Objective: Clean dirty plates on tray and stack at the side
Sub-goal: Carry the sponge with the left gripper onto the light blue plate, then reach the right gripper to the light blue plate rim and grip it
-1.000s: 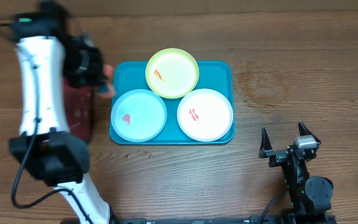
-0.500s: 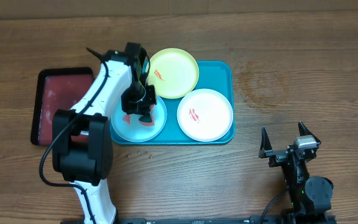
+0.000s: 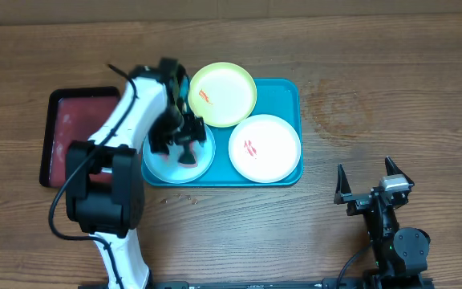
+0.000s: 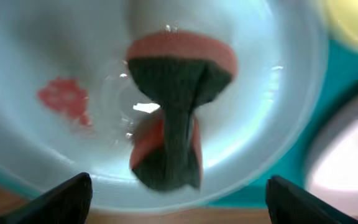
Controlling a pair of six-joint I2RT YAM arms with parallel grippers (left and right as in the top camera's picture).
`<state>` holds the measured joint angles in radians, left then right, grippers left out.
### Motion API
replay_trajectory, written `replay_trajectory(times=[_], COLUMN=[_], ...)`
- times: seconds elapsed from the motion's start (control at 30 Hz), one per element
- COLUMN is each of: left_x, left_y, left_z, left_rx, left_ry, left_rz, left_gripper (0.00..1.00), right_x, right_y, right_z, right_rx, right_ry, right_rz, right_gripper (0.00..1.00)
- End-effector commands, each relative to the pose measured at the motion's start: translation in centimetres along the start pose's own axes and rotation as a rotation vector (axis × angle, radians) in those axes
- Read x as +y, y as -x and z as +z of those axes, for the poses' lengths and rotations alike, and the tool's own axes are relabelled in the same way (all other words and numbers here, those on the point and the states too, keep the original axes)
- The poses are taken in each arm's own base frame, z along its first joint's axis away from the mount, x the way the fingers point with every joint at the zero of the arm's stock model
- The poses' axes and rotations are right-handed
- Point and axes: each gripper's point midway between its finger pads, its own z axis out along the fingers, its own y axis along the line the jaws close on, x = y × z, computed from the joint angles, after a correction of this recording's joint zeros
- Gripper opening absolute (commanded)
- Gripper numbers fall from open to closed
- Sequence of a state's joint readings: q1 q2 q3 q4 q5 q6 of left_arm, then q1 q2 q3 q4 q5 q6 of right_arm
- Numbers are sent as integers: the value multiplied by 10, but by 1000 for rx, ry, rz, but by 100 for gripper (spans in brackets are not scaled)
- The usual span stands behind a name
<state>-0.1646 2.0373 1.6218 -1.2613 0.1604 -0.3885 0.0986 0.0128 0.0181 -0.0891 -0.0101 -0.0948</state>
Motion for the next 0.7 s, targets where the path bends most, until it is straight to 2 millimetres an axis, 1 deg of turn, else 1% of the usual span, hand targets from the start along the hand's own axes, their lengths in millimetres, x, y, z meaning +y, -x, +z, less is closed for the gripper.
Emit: replay_trajectory(times=[0.0,0.1,0.13,0.17,0.2,0.23,0.3,0.33,0.37,0.4,0.47,0.53,0.6,0.63,0.67], left_x=[-2,10,15,21,26,30,39,43,46,48,49,49,48,47,47], left_y=[32,39,40,41,41,39,34,30,28,25,21,20,18,17,16], left_z=[-66,-123,-138,-152,-162,-167,-172,-172,-171,-169,-164,-160,-155,-154,-153], left_rx=[-140,-241,-271,-300,-322,-333,-330,-318,-306,-289,-261,-245,-229,-224,-218], left_ry=[-79,-115,-124,-133,-138,-141,-135,-130,-124,-118,-111,-107,-103,-102,-100], left_rz=[-11,-50,-62,-76,-87,-98,-119,-129,-136,-141,-144,-146,-144,-142,-142], left_gripper=[89,88,88,90,99,100,100,100,100,100,100,100,100,100,100], right_x=[-3,-3,-3,-3,-3,-3,0,8,20,35,65,80,93,97,99], right_y=[-2,-2,-2,-2,-2,-2,2,8,12,13,6,13,31,42,59], right_z=[0,0,0,0,0,0,0,0,-1,-4,-13,-20,-30,-35,-40], right_rx=[-3,-3,-3,-3,-3,-3,-18,-42,-62,-65,-31,-61,-141,-196,-268], right_ry=[-14,-14,-14,-14,-14,-14,1,47,117,210,387,487,580,607,618], right_rz=[-4,-4,-4,-4,-4,-6,-7,-8,-9,2,33,25,-5,-26,-36], right_gripper=[100,100,100,100,100,100,100,100,100,100,100,100,100,100,100])
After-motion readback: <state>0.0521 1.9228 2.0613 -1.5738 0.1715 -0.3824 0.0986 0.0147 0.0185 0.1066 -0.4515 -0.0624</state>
